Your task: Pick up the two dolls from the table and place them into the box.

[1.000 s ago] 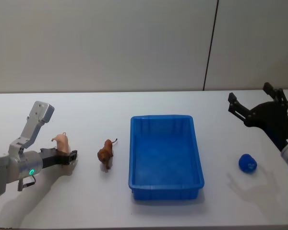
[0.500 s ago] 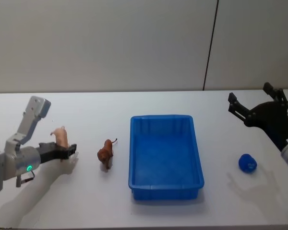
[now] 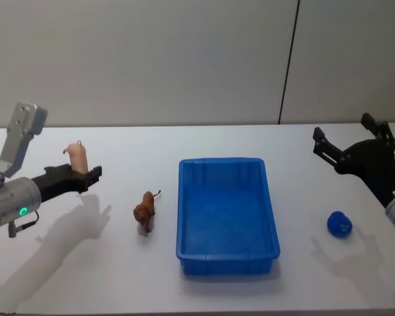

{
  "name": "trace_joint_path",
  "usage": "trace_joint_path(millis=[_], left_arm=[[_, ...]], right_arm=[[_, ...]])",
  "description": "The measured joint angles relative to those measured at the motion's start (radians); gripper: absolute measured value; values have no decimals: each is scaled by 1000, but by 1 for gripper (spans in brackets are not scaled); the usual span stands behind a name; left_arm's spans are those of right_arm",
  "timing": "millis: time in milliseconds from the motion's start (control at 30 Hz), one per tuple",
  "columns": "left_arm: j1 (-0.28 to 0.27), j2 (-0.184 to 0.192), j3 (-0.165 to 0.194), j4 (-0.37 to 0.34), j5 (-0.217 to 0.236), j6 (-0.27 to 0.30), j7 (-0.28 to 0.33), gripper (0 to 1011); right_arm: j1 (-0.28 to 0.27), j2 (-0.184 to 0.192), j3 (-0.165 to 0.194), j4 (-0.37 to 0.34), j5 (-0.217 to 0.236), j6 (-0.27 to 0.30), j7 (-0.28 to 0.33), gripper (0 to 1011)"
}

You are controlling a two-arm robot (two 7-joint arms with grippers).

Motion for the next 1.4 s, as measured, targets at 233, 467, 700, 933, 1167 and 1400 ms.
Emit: trace_joint_path(millis=[233, 467, 700, 933, 1167, 1400], left_arm=[[18, 20, -13, -57, -27, 10, -65, 429], [25, 28, -12, -88, -45, 25, -161, 429], [19, 20, 7, -90, -48, 31, -255, 429], [-3, -8, 42, -66, -37, 30, -344, 429], [-43, -58, 90, -16, -13, 12, -419, 429], [-109, -138, 154, 75, 9, -29, -481, 429]], right_arm=[[0, 0, 0, 0, 0, 0, 0, 1001], [0, 0, 0, 0, 0, 0, 0, 1001], [0, 0, 0, 0, 0, 0, 0, 1001], [0, 0, 0, 0, 0, 0, 0, 1001], [0, 0, 0, 0, 0, 0, 0, 1001], [0, 0, 0, 0, 0, 0, 0, 1001]])
